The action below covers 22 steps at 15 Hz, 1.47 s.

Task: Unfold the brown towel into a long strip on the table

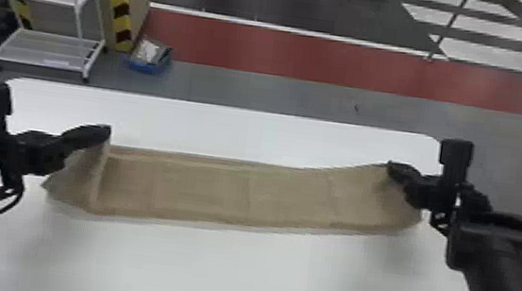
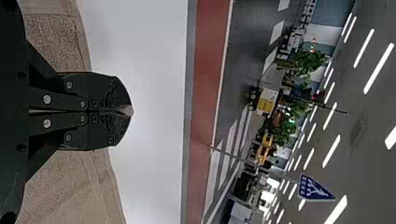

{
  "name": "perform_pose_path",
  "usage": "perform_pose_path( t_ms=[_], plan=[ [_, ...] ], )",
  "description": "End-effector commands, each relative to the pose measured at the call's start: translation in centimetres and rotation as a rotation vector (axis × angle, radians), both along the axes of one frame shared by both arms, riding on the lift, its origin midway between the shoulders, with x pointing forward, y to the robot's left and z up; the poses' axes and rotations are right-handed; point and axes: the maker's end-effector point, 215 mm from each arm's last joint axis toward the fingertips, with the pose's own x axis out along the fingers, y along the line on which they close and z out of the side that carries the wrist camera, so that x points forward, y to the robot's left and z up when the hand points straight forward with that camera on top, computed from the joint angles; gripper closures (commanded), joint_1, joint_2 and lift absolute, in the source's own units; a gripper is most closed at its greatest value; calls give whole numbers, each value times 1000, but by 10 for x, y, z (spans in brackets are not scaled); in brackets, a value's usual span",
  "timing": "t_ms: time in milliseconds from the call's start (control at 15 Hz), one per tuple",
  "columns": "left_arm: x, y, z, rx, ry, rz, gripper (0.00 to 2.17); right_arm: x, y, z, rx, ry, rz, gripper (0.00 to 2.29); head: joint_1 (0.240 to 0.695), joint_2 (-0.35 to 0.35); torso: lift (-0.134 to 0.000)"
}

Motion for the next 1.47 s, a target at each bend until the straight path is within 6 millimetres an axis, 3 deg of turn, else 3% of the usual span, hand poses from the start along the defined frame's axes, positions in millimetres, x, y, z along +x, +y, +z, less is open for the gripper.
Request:
perform_pose_path(
  t_ms=[0, 133, 333, 533, 733, 1000, 1200, 1400],
  plan=[
    [-9, 11, 5, -20, 10, 22, 1717, -19, -18, 9, 30, -30, -35, 1264, 695, -151, -116],
    [-26, 25, 9, -32, 18, 47, 1717, -49, -41, 16, 61, -56, -77, 1264, 695, -156, -116],
    [-44, 41, 20, -67, 0, 77, 1717, -77, -61, 26, 76, -101, -105, 1264, 695, -173, -116],
    [-48, 49, 29, -72, -19, 90, 1717, -84, -77, 32, 87, -115, -129, 1264, 695, -185, -116],
    [-45, 40, 32, -61, -18, 79, 1717, -86, -74, 36, 88, -119, -124, 1264, 695, -194, -116],
    [-21, 22, 38, -16, -44, 76, 1717, -78, -68, 42, 90, -123, -120, 1264, 695, -202, -116],
    [0, 7, 25, 69, -49, 79, 1717, -67, -54, 33, 68, -89, -97, 1264, 695, -203, -116],
    [8, 0, 13, 133, -51, 93, 1713, -55, -41, 22, 45, -63, -79, 1264, 695, -199, -116]
  ],
)
